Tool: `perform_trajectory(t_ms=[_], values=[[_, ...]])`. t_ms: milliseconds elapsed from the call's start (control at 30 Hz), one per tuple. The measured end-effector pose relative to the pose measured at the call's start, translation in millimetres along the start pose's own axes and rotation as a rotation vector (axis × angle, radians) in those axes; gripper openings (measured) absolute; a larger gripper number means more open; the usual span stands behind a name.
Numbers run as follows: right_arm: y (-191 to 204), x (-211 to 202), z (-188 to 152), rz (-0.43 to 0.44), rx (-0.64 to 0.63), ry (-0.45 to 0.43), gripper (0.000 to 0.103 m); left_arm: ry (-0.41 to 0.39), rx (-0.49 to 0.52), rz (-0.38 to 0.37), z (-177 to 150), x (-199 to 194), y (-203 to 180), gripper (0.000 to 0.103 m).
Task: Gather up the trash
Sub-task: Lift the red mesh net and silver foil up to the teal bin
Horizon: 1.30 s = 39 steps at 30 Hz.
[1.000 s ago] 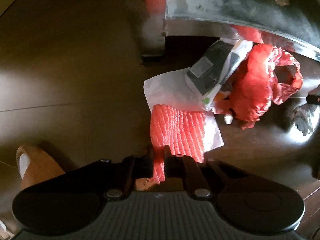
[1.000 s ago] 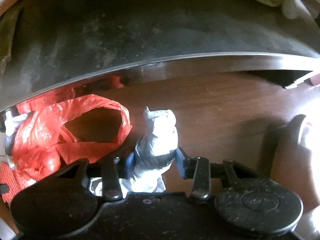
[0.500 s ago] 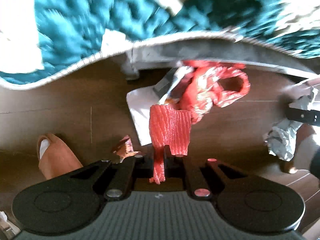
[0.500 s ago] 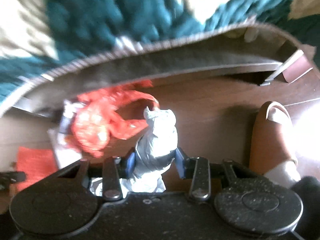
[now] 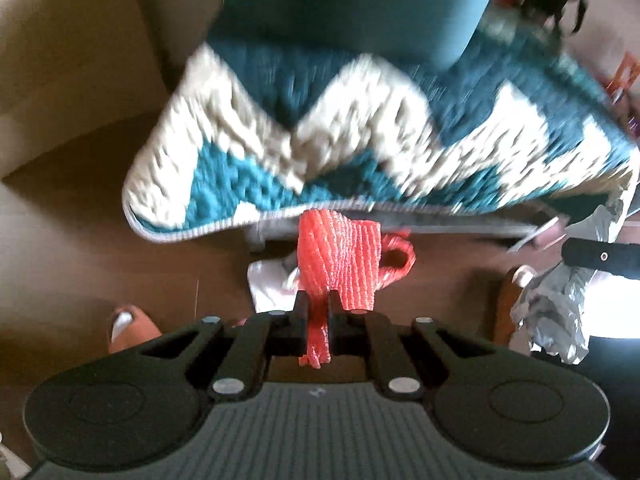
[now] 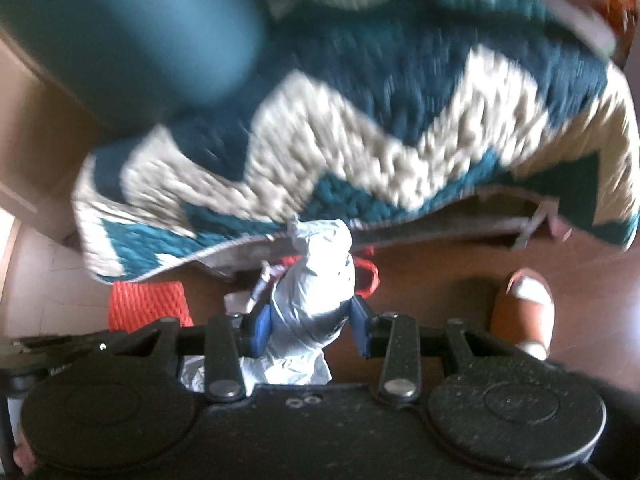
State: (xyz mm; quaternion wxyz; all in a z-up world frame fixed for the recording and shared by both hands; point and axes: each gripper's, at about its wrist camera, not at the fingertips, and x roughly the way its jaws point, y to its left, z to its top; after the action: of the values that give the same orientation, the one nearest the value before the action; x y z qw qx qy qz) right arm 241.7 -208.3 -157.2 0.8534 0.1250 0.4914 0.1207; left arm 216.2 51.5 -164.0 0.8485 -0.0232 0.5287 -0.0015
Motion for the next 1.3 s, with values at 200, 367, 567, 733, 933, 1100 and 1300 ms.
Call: perform_trajectory(t_ms=[200,367,567,733,933,1100,1300], values=[[19,-74,19,0.035,-0.091,-0.126,0.039,-0.190,-0.014,-0.023,18,-84,-8,0.008],[43,-135,42,0.049,-0.187,-0.252,0.039,-0.332,-0.032,-0.064,41,-146,-12,0.008],[74,-200,76,0.065,-0.283,-0.406,0.034,-0.484,-0.027,-0.094,73,-211,-17,0.008],[95,-233,104,0.066,-0.336,-0.495,0.030,-0.573,-0.019,-0.092,98,-245,-22,0.008],[115,-256,132,0.087,-0.365,-0.560,0.029,-0.647,-0.021,-0.097,132,-277,-22,0.008],[136,-270,166,0.086,-0.389,-0.616,0.029,-0.702,-0.006,-0.087,165,-300,-23,0.008],[159,-265,203,0.082,-0.414,-0.638,0.029,-0.707,0.007,-0.055,205,-299,-25,0.008]])
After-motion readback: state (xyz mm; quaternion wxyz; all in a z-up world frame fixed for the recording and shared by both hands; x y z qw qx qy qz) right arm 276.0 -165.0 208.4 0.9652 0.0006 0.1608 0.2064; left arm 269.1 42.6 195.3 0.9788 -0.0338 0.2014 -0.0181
